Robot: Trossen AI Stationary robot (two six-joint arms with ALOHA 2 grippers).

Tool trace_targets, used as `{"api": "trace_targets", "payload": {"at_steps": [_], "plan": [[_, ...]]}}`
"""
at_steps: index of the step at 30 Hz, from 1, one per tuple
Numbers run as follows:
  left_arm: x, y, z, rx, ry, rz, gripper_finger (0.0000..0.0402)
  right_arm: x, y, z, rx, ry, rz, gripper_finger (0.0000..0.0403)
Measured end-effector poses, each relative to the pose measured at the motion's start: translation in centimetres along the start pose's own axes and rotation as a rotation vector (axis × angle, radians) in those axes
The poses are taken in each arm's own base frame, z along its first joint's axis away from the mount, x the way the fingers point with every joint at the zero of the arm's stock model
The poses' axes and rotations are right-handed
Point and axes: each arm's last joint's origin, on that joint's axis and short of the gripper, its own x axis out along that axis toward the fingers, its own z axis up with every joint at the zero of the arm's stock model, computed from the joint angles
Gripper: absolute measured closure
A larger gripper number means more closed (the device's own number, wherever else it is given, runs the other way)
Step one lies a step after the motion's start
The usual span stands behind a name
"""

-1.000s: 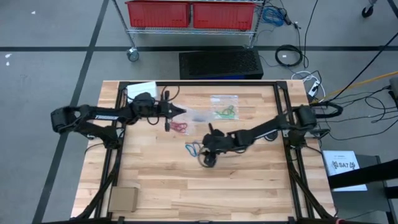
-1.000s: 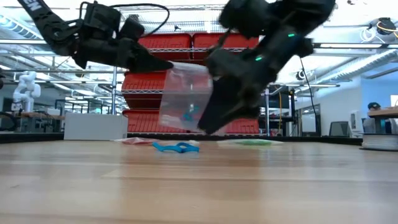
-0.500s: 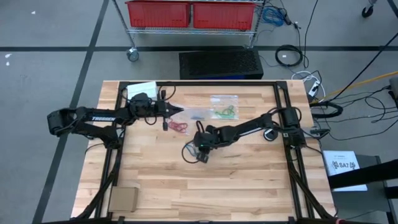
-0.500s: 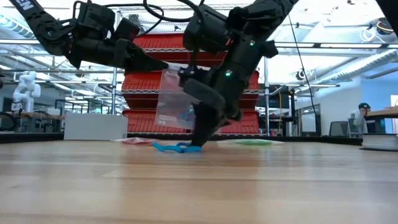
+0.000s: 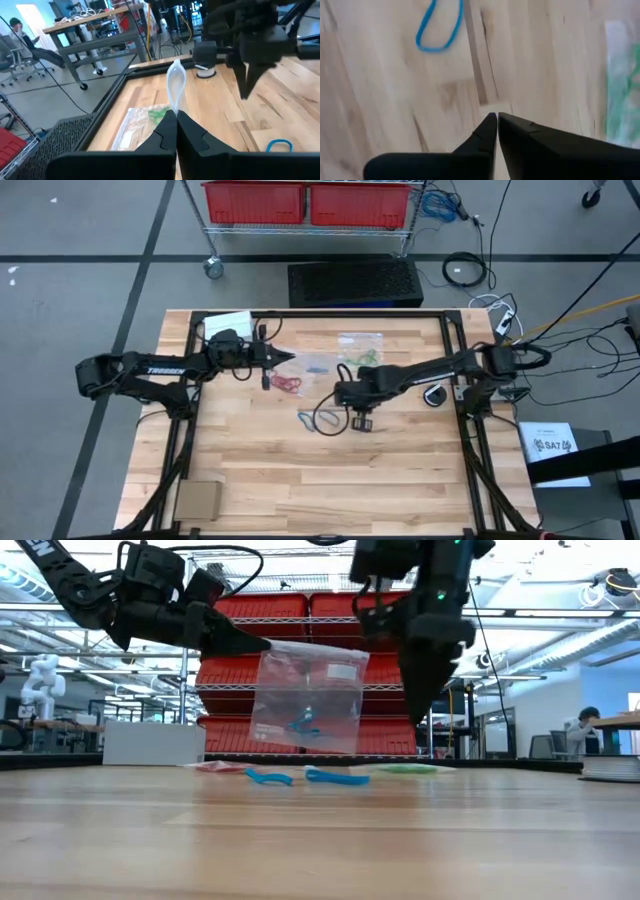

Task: Sort rubber bands
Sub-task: Put the blue rubber band into the bottom right transparent zip lock bag

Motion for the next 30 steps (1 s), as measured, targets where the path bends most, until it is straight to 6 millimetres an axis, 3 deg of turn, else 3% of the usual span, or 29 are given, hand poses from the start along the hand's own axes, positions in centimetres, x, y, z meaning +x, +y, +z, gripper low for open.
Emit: {"api": "trace_targets", "payload": {"at_steps": [6,12,22,27,30], "plan": [[0.0,0.0,0.0,0.000,0.000,0.000,0.0401,-1.7,-0.6,-1.2,0.037,0.069,0.006,0.0381],[0.0,0.0,0.0,-0.001,0.000,-0.001,0.0401,-1.2,0.6,0.2,0.150,-0.049,0.115,0.0313],[0.0,0.0,0.0,-0.005,0.002,-0.004,0.0401,4.6,3.7,2.1,0.182,-0.115,0.147,0.0187],[0.0,0.0,0.0,-0.005,0.002,-0.005,0.0401,6.5,4.0,2.3,0.205,-0.116,0.138,0.0172],[0.0,0.0,0.0,-0.004,0.001,-0.005,0.0401,6.9,3.9,2.3,0.221,-0.117,0.092,0.0191]]}}
